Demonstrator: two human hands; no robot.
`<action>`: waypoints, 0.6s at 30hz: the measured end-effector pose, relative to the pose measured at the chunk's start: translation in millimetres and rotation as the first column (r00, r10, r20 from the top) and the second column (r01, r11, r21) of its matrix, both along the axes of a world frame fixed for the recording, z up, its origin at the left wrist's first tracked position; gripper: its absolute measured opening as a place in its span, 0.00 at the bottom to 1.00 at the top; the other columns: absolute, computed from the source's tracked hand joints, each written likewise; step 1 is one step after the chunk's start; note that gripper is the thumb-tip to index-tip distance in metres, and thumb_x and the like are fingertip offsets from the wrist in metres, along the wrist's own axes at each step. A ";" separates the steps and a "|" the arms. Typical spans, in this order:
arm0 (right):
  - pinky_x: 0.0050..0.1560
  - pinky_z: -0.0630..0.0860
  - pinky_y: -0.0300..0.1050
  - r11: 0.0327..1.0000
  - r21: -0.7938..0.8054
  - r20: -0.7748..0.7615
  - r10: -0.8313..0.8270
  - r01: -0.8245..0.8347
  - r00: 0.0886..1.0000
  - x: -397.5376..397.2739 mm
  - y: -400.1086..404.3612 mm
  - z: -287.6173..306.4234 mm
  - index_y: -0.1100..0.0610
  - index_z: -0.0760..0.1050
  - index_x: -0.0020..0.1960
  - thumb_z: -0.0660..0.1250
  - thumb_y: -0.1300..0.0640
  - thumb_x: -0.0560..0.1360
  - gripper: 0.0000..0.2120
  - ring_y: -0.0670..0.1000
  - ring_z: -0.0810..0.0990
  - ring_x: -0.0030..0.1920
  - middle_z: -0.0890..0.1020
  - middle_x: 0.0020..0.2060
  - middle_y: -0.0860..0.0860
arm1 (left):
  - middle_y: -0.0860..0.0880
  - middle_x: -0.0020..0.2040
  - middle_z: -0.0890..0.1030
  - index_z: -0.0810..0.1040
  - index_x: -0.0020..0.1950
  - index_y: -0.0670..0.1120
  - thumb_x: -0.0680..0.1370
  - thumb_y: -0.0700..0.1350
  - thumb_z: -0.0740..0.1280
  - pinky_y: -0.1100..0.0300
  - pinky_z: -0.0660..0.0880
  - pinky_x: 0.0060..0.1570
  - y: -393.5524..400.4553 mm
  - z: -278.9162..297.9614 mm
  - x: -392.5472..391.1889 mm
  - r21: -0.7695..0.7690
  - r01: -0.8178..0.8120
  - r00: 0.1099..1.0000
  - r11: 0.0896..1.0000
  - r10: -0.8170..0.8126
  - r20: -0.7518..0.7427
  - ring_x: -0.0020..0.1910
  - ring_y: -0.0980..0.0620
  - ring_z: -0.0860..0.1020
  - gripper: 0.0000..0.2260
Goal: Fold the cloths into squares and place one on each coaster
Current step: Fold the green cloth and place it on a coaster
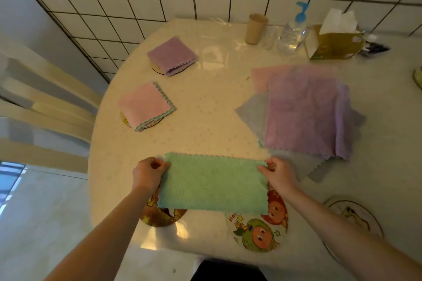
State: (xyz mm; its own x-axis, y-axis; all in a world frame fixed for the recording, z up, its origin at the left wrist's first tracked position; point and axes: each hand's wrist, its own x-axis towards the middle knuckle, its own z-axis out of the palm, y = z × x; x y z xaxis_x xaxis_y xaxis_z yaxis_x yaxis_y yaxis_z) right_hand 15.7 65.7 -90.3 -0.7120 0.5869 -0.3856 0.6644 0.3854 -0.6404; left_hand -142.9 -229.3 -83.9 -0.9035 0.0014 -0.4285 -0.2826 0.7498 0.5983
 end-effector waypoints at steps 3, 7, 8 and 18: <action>0.32 0.69 0.38 1.000 0.020 0.008 0.006 -0.006 1.000 0.9 -1.6 1.2 0.56 0.73 0.43 0.71 0.54 0.72 0.08 0.49 0.77 0.36 0.78 0.35 0.49 | 0.47 0.39 0.81 0.80 0.41 0.45 0.72 0.49 0.74 0.59 0.70 0.33 -1.9 1.6 2.4 0.011 0.013 1.000 1.000 -0.013 0.001 0.38 0.50 0.77 0.08; 0.39 0.75 0.45 1.000 0.004 0.023 0.002 -0.002 1.000 2.6 -3.1 2.5 0.56 0.74 0.47 0.71 0.54 0.72 0.08 0.52 0.80 0.40 0.81 0.40 0.52 | 0.48 0.42 0.81 0.80 0.46 0.45 0.69 0.50 0.77 0.58 0.72 0.38 -7.5 2.8 10.2 0.043 0.005 1.000 0.999 -0.005 0.005 0.43 0.48 0.78 0.12; 0.40 0.75 0.44 1.000 -0.001 0.019 -0.008 0.008 1.000 3.0 -4.5 4.0 0.57 0.74 0.48 0.71 0.55 0.72 0.09 0.51 0.80 0.41 0.81 0.42 0.53 | 0.48 0.43 0.81 0.79 0.48 0.45 0.68 0.49 0.77 0.59 0.72 0.38 -9.1 3.7 13.2 0.054 0.006 1.000 0.999 -0.006 0.007 0.44 0.48 0.78 0.14; 0.64 0.72 0.56 0.456 0.679 0.108 0.713 -0.575 0.693 71.4 -69.5 0.3 0.58 0.73 0.64 0.63 0.69 0.67 0.26 0.56 0.74 0.64 0.76 0.64 0.54 | 0.49 0.72 0.69 0.69 0.71 0.47 0.78 0.52 0.60 0.48 0.64 0.70 -22.0 -19.5 94.6 -0.396 0.773 0.334 0.496 -0.848 -0.411 0.72 0.47 0.65 0.22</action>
